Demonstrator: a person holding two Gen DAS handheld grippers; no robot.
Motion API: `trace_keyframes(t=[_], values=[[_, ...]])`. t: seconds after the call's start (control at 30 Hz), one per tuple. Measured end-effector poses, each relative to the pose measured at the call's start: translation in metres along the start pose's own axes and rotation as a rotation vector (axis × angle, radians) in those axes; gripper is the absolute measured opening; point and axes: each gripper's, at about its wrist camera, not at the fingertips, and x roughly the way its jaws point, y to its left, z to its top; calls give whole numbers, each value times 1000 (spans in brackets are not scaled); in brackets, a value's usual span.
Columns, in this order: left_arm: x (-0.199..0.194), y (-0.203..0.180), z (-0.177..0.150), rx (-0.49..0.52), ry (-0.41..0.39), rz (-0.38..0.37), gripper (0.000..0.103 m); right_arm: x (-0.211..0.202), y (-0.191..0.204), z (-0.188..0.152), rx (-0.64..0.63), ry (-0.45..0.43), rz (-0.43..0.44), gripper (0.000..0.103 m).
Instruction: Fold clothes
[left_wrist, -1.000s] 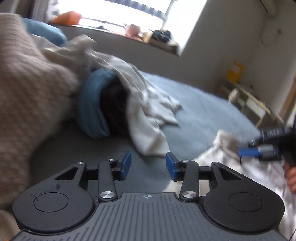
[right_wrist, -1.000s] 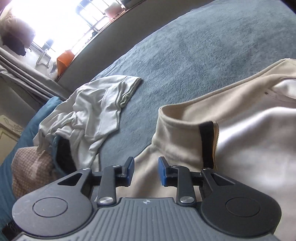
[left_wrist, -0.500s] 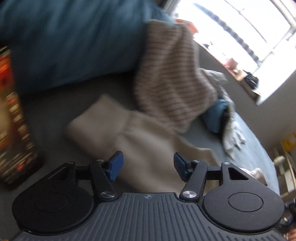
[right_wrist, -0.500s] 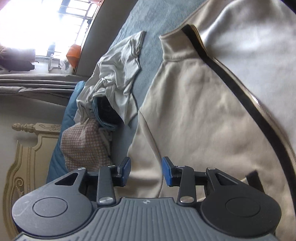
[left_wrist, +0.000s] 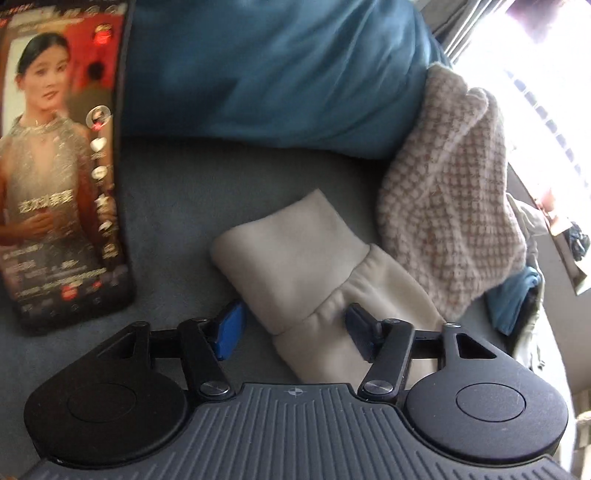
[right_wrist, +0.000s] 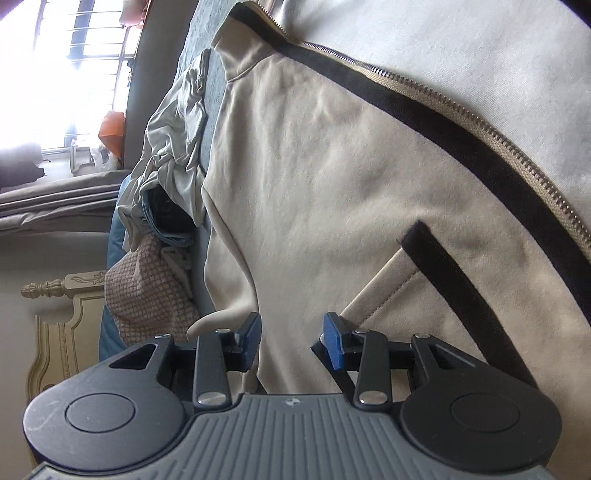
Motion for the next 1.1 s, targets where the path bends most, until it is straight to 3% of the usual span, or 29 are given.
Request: trace_keyframes(t=[0.07, 0.13, 0.3, 0.53, 0.73, 0.8, 0.87, 0.9, 1.0, 1.1], values=[[-4, -5, -1, 7, -25, 9, 21, 2, -1, 2, -1, 1, -7, 40], [-21, -9, -4, 3, -59, 8, 17, 3, -3, 2, -4, 6, -10, 40], [-59, -11, -22, 60, -112, 54, 16, 8, -10, 6, 4, 11, -3, 39], [-55, 16, -48, 47, 4, 160, 16, 13, -9, 9, -8, 19, -1, 39], [-57, 22, -54, 74, 43, 187, 19, 13, -12, 9, 3, 13, 13, 39], [-57, 22, -53, 98, 57, 194, 24, 13, -11, 9, -6, 13, 12, 39], [-60, 22, -52, 137, 79, 207, 40, 13, -10, 9, -16, 12, 10, 39], [-64, 23, -54, 162, 96, 205, 43, 12, -9, 9, -21, 12, 9, 39], [-81, 20, -65, 263, 168, 165, 44, 11, -8, 10, -34, 10, 9, 39], [-98, 8, -82, 415, 180, 63, 44, 11, -8, 10, -48, 10, 9, 39]])
